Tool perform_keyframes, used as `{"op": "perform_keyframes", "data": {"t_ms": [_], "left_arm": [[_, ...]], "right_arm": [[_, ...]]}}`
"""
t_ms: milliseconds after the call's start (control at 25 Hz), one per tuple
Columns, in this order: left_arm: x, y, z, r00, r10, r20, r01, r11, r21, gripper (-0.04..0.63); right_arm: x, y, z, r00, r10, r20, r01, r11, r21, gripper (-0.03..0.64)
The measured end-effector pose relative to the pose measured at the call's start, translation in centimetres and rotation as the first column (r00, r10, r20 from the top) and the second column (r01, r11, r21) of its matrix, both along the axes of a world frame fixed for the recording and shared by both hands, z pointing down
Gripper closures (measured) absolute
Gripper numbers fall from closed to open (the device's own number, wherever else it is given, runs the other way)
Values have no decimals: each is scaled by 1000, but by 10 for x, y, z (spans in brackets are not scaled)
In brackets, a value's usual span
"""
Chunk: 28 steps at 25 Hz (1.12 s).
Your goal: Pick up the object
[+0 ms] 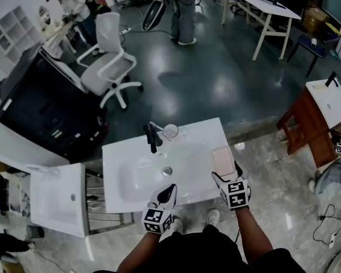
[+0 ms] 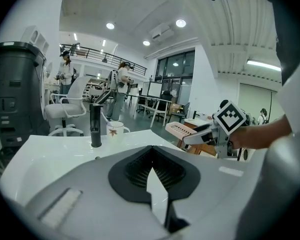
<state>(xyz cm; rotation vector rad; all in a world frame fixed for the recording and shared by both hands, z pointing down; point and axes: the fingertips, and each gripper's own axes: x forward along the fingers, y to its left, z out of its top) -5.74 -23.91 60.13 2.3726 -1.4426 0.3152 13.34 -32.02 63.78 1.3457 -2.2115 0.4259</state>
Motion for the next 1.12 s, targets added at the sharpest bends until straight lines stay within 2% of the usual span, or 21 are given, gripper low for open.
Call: {"op": "perform_keyframes", "data": {"t_ms": [280, 640, 840, 1120], "left_arm": [[-9, -2, -9, 1000, -12, -27, 13, 1000, 17, 577], [-21, -7, -22, 999, -16, -49, 19, 998, 57, 577], [-23, -10, -29, 998, -9, -57, 13, 996, 85, 577], [-24, -13, -32, 998, 9, -62, -3, 995, 97, 577]], "right_arm": [[-18, 0, -69, 996, -16, 89, 6, 994, 113, 193], [-35, 10, -132, 986, -54, 161, 12, 968, 252, 193], [-39, 12, -141, 978, -54, 199, -4, 961, 277, 193], [-42, 13, -138, 986, -35, 165, -12, 961, 276, 193]]}}
